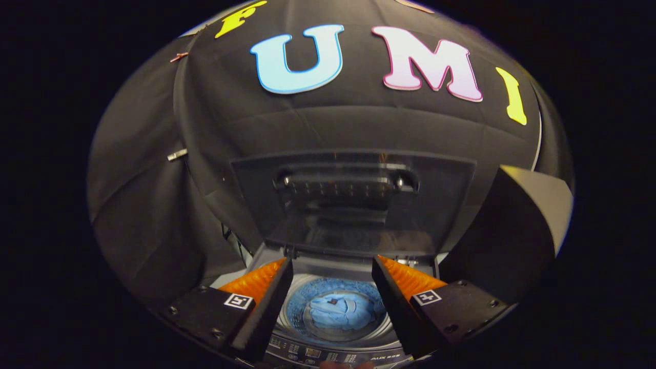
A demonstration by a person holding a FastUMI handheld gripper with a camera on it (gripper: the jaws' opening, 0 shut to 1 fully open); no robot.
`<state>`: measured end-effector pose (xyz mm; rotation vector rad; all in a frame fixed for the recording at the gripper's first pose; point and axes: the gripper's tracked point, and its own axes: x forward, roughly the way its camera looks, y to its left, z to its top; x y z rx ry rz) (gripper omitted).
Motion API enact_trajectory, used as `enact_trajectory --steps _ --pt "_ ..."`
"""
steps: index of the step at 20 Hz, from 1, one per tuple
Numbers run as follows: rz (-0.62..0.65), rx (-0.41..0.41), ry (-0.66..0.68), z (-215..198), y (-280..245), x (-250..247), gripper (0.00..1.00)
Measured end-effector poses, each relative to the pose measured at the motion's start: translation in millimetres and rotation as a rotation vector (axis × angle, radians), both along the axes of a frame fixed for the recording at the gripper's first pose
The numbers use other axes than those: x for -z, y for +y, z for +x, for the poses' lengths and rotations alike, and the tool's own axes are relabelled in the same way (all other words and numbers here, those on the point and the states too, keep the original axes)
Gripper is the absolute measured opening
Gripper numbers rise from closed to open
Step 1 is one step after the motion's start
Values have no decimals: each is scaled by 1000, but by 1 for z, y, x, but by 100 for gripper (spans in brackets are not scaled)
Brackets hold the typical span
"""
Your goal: Put the clothes into the washing machine and then close the washing machine lid.
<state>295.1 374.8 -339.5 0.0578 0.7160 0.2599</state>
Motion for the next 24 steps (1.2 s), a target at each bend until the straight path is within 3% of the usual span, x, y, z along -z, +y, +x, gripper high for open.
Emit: enact_trajectory --steps 6,12,17,24 --pt "18 79 -101 75 2 -61 99" --pt "-38 124 -83 132 3 -49 98" --pt "-52 144 -31 158 2 -20 99" --pt "-44 117 -45 142 7 -22 100"
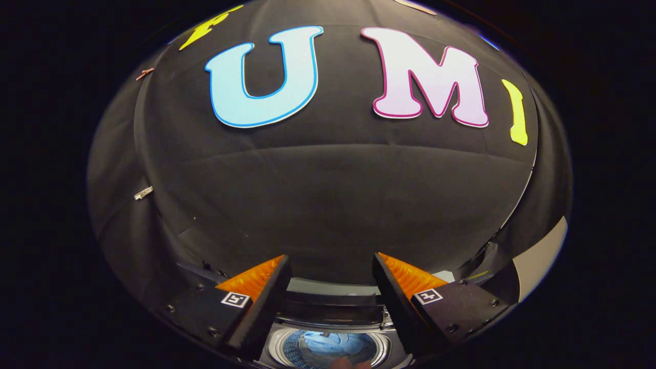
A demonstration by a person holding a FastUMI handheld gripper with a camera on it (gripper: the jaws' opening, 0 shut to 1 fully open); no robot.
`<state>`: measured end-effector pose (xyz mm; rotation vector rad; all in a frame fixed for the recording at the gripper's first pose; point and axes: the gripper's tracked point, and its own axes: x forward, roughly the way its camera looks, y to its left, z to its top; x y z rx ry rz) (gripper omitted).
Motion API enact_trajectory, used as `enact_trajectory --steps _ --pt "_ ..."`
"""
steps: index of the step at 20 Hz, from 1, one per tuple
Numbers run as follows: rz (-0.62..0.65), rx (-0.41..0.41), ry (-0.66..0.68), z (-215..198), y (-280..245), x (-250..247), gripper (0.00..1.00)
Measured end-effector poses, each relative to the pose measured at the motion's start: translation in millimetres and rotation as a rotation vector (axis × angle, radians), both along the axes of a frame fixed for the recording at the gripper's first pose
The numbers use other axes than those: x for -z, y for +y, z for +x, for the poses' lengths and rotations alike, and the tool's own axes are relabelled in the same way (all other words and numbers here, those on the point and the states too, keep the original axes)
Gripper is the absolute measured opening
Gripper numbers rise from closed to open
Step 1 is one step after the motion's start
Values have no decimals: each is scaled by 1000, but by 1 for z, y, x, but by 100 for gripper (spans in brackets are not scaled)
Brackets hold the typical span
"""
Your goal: Put the clothes into the washing machine and then close the washing machine lid.
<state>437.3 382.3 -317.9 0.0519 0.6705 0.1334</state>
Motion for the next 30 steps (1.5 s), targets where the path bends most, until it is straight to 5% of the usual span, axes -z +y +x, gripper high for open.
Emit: enact_trajectory --steps 14,30 --pt "55 -79 -13 -87 -2 -4 100" --pt "48 -53 48 -182 -32 41 99"
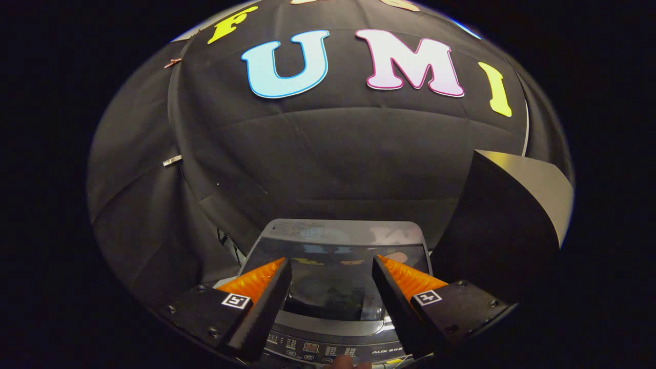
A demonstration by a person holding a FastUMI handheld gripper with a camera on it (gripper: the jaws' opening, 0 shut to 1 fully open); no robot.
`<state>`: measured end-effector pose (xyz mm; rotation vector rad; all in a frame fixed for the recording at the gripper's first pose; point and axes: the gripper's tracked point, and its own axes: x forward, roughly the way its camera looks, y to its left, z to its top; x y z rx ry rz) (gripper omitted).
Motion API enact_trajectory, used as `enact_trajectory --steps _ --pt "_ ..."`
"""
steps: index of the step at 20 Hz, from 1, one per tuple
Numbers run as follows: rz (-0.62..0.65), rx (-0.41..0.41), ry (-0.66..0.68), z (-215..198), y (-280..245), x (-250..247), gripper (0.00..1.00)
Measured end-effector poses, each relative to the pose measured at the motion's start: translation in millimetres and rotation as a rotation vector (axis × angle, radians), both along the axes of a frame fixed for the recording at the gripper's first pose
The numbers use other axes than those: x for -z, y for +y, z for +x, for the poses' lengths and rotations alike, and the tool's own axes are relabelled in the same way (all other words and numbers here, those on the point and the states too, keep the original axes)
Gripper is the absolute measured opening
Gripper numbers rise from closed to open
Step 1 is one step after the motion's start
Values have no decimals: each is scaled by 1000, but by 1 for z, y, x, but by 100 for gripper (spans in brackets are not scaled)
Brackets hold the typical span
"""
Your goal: Put the clothes into the washing machine and then close the washing machine lid.
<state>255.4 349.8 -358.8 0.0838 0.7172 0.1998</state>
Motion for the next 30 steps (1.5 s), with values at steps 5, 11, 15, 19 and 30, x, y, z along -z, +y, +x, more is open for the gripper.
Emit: enact_trajectory --steps 5,11,15,19,30 --pt "10 -1 -68 -10 -12 -38 99" --pt "46 -11 -177 -29 -39 -115 99" --pt "46 -12 -274 -58 -76 -170 99" --pt "6 11 -350 -82 -124 -211 99" --pt "14 105 -439 -177 -223 -288 99"
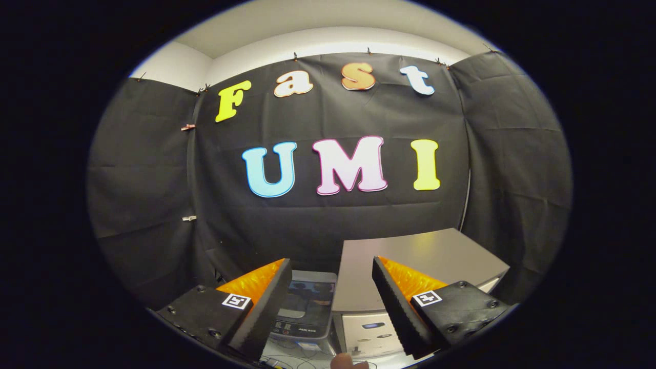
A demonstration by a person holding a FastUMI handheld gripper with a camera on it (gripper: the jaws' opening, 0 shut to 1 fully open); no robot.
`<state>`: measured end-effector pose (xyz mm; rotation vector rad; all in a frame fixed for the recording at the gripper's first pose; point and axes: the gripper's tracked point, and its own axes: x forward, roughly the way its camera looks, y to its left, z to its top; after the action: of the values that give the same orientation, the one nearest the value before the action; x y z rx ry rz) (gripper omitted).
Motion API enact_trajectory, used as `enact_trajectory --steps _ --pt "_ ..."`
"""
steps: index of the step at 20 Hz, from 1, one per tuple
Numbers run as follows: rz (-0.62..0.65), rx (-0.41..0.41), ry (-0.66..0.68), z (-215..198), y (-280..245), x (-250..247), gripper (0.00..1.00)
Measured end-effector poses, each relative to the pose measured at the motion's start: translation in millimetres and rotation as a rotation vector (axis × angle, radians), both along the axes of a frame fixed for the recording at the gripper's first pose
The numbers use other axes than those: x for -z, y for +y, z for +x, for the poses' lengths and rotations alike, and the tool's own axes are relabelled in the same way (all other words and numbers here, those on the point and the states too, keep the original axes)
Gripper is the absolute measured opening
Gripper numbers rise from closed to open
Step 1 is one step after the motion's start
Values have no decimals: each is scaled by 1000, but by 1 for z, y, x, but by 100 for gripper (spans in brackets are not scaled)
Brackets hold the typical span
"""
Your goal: Put the clothes into the washing machine and then close the washing machine lid.
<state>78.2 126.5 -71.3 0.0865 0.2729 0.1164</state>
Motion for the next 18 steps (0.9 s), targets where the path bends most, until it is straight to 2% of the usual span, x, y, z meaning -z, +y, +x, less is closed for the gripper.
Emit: enact_trajectory --steps 5,10,18 --pt "-9 21 -69 -52 -23 -24 99" --pt "-26 51 -87 -96 -43 -24 98" --pt "-21 47 -101 -127 -46 -28 98"
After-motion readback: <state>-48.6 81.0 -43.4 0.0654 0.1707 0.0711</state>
